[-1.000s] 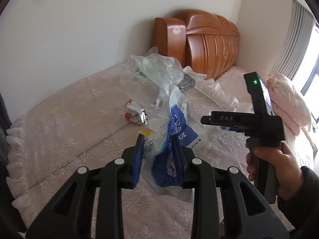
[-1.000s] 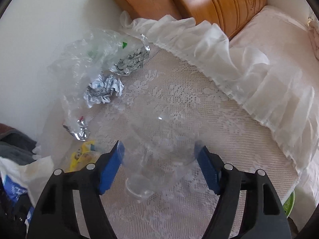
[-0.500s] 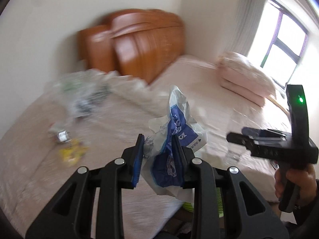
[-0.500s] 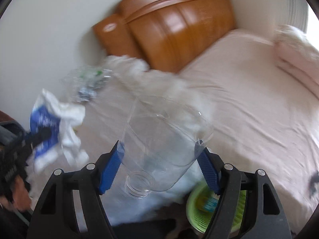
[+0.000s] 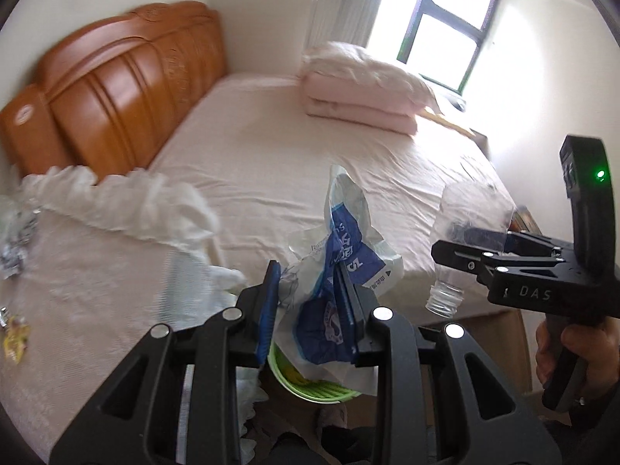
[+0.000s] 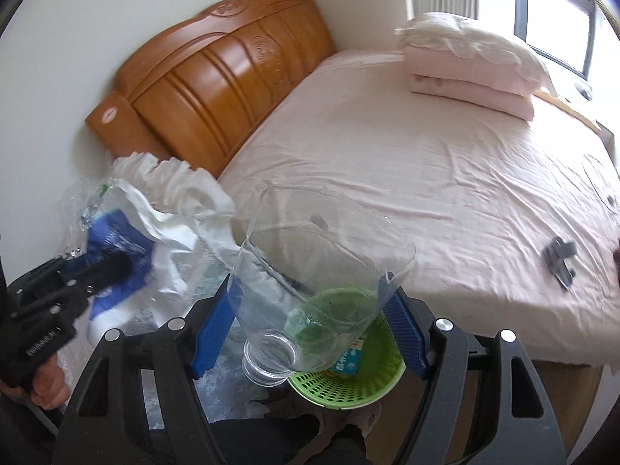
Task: Collect trash
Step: 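Carry both items to the basket and release them inside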
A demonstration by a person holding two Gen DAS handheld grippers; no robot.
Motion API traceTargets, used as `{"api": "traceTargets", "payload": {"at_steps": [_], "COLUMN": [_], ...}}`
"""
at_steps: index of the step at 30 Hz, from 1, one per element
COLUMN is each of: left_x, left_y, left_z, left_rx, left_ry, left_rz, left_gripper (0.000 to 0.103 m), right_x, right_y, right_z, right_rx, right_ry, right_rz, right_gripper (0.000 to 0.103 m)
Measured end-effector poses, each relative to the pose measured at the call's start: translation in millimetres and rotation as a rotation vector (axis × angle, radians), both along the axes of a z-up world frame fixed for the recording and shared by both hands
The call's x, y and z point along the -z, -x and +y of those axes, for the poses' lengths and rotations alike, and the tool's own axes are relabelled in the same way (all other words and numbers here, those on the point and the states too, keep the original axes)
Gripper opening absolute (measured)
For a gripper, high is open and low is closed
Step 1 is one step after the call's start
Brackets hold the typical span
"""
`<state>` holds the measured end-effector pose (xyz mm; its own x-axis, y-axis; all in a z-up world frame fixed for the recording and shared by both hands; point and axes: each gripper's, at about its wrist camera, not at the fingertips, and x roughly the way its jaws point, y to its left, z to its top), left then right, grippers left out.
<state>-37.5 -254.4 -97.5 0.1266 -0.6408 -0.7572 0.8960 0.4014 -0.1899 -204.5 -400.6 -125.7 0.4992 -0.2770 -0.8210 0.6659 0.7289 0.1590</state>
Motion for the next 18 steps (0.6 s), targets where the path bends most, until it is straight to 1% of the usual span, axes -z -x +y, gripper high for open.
{"api": "traceTargets", "payload": {"at_steps": [4,7,12,16,18], "left_x": [18.0,41.7,72.3,86.3,90.5], "left_y": [17.4,31.0,39.7,48.8,48.6], "left_z": [-24.4,-43.9,-66.6,-79.4,-85.1], "left_rx": [0.045,0.068,0.096,0.114,0.118], "left_ry": [-0.048,-0.111,-0.193,-0.225,-0.236], "left_rz": [0.026,0.053,0.086,0.103,0.106], "left_gripper": [0.028,0.028,0.028,0.028,0.032], "right_x": [2.0,5.2,10.9,14.0,13.7], "right_y": [25.9,36.4,51.8,58.4,59.4], "right_z": [-9.1,-13.3,-20.8,-25.4,-26.6], "right_rx": [0.031,0.045,0.065,0.070,0.073], "right_ry": [-0.009,-0.015,-0.033,-0.040,-0.039], "right_rz": [0.007,0.014,0.027,0.035,0.036], "right_gripper": [0.073,0.073,0.073,0.073,0.073]}}
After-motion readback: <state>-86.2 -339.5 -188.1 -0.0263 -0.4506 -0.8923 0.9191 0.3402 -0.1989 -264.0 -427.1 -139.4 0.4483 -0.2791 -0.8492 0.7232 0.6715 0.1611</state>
